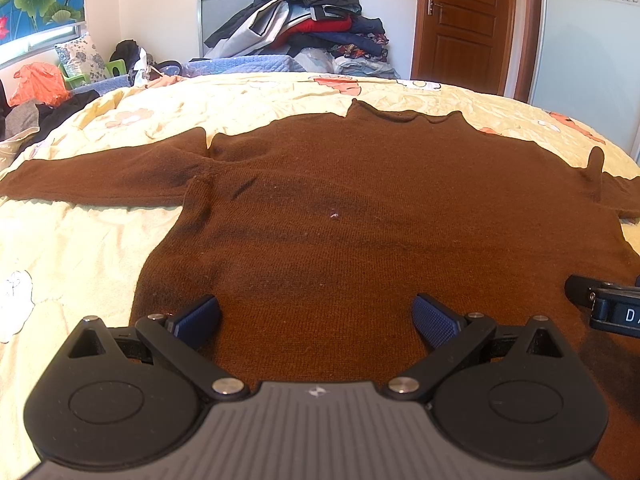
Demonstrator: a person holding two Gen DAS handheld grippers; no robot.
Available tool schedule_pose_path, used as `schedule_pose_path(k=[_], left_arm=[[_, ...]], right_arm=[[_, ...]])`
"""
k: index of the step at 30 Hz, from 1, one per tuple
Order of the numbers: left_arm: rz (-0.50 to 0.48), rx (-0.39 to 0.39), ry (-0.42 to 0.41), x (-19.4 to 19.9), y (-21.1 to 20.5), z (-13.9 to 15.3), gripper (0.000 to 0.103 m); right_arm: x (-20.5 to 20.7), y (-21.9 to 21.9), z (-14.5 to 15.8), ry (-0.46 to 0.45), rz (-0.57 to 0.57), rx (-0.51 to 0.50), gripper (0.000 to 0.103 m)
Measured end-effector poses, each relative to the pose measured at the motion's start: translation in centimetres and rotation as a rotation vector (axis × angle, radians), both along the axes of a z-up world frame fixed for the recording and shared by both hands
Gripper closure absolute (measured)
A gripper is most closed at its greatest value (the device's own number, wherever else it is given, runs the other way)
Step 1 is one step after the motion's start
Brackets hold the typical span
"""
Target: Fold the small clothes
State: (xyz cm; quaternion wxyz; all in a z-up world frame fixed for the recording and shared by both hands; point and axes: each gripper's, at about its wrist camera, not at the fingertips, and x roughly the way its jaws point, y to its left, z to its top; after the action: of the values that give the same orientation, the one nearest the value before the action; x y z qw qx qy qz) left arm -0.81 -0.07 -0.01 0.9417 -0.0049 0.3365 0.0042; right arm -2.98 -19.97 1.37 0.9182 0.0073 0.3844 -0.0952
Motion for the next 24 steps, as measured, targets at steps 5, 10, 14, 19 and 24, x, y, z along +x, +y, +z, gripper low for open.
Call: schedule_pose_path(k=[5, 10, 14, 19, 24], left_arm=[[0.0, -0.002, -0.001, -0.07, 0.03, 0.04, 0.0], [0.0, -0.002, -0.001, -0.08, 0.07, 0.04, 0.0], [0.0, -0.002, -0.001, -0.09, 0.06, 0.05, 0.0], [0.0, -0.001, -0.001, -0.07, 0.06, 0.04, 0.0], [0.0, -0.001, -0.001, -0.07, 0.06, 0.05, 0.0]], right_arm=[[0.12, 0.16, -0.06, 0.004, 0.001, -0.007, 0.0], [0.12, 0.15, -0.04, 0.005, 0.001, -0.008, 0.0], [0.12, 0.16, -0.04, 0.005, 0.001, -0.008, 0.0], [0.12, 0.16, -0.04, 0.005, 0.001, -0.008, 0.0], [0.11, 0.17, -0.05, 0.005, 0.001, -0.008, 0.0]])
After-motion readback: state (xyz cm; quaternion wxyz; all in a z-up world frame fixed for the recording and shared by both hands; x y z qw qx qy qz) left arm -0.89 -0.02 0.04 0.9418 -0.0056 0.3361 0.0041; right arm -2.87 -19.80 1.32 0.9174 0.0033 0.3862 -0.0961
